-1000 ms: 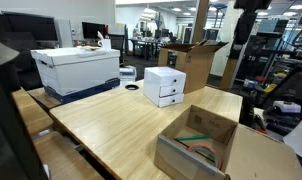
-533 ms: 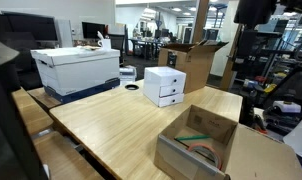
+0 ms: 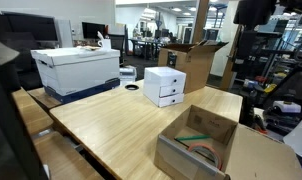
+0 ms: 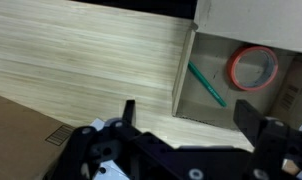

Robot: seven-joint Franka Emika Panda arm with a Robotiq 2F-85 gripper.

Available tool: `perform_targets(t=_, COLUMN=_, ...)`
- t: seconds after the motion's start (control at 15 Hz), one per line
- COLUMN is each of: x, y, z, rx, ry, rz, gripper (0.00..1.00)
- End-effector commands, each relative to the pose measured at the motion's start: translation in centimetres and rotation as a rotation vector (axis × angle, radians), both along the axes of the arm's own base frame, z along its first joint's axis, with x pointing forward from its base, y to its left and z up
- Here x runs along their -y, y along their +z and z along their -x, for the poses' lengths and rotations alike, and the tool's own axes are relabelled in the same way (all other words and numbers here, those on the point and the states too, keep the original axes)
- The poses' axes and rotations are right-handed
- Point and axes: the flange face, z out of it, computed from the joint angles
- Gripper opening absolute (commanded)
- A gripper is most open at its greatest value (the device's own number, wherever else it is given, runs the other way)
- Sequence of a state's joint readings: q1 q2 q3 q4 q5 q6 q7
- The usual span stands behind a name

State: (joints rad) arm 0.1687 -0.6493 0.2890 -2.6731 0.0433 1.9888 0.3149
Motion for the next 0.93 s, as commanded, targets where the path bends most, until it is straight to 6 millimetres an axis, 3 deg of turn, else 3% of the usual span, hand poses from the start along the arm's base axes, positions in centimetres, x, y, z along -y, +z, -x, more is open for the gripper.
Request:
perform_targets(t=0.0, x=-1.3, y=-1.0, z=-0.5, rx=-0.008, ry=0.040, rz=-0.019, gripper=1.00)
perform_targets(t=0.4, x=-4.9, y=-3.0, z=-0.5, rx=-0.013, ry=0.083, rz=-0.039, gripper=1.00)
perform_targets(t=0.87, x=-9.6, y=-7.0, z=0.3, rx=-0.031, ry=0.009, rz=-0.120, gripper=1.00)
